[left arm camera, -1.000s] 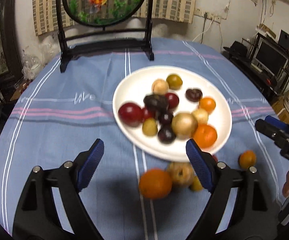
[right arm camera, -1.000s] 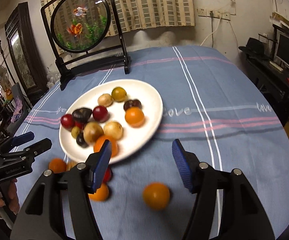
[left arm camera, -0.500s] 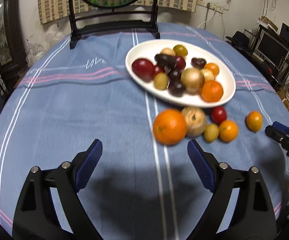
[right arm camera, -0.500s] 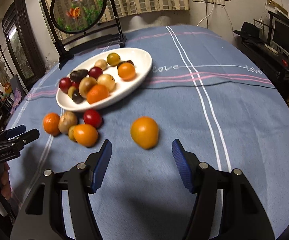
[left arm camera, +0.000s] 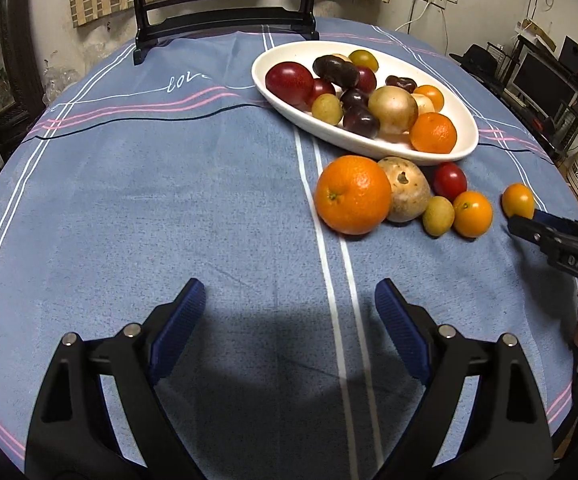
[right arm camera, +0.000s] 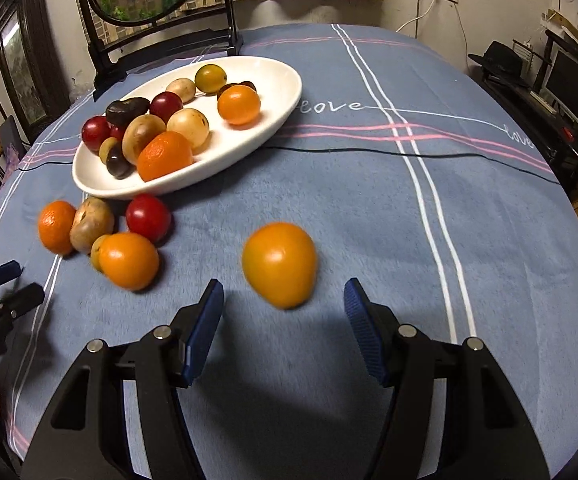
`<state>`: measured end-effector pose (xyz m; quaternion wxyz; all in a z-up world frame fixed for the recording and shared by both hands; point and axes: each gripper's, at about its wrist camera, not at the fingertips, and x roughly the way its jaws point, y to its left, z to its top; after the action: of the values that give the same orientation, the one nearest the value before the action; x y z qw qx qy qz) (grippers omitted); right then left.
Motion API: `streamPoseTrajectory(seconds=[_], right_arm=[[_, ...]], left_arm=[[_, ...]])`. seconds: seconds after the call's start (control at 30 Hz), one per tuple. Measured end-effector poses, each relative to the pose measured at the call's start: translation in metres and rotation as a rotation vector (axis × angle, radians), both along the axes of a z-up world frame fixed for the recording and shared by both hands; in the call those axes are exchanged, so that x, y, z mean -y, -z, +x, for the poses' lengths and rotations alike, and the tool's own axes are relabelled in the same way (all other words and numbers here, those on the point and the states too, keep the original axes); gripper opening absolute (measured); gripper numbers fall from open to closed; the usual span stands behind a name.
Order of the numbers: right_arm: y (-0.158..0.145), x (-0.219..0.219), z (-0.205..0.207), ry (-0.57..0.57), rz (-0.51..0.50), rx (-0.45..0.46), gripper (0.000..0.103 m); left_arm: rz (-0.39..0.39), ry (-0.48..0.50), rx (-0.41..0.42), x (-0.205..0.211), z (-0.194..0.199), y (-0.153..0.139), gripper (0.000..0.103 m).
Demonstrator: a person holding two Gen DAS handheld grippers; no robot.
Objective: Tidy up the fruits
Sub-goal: 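Grasp a large orange with the left tool while the right tool grasps a tangerine, then carry the orange and tangerine onto the white plate and open both tools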
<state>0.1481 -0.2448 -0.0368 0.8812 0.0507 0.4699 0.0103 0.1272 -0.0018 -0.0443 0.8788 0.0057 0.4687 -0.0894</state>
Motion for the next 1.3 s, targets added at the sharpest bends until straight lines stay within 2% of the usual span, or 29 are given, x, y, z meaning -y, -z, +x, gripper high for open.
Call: streamPoseTrajectory(seconds=[0.1,0.13,0.17,0.23,0.27,0.63,0.9,1.03,1.1,1.17,1.3], right_arm=[[0.001,-0.001,0.007,0.016,-0.017,-0.006,0.062],[0.002,-0.002,0.009,0.016,-0.025,-0.006,0.059],[0.002,-0.002,0.01,0.015,-0.027,-0.007,0.05],[0.001,-0.001,0.011,0.012,-0.011,0.001,0.038],[0.001,0.0,0.011,0.007,0.0,0.002,0.037],[-0.001,0.01,-0.003,-0.021,0.157,0.032,0.037],[0.0,0.008,-0.006,-0.039,0.175,0.024,0.037],[0.0,0.007,-0.006,-0.044,0.173,0.025,0.037],[-0.001,0.006,-0.006,-0.042,0.17,0.024,0.037],[-0.001,0.006,-0.007,-0.04,0.166,0.025,0.037],[-0.002,0.005,-0.01,-0.041,0.164,0.026,0.037]], left_arm=[[0.006,0.006,-0.004,0.002,0.004,0.0,0.089],[0.011,0.008,-0.004,0.003,0.005,0.0,0.089],[0.016,0.01,-0.005,0.004,0.007,0.0,0.089],[0.033,0.011,-0.009,0.006,0.013,0.001,0.089],[0.042,0.01,-0.012,0.008,0.017,0.002,0.089],[0.089,0.054,-0.012,0.032,0.036,0.002,0.089],[0.103,0.093,-0.031,0.04,0.056,0.007,0.09],[0.074,0.13,-0.028,0.039,0.054,0.006,0.079],[0.07,0.152,-0.015,0.041,0.05,0.004,0.067],[0.064,0.174,0.0,0.043,0.045,0.001,0.041],[0.025,0.168,0.002,0.038,0.043,-0.001,0.041]])
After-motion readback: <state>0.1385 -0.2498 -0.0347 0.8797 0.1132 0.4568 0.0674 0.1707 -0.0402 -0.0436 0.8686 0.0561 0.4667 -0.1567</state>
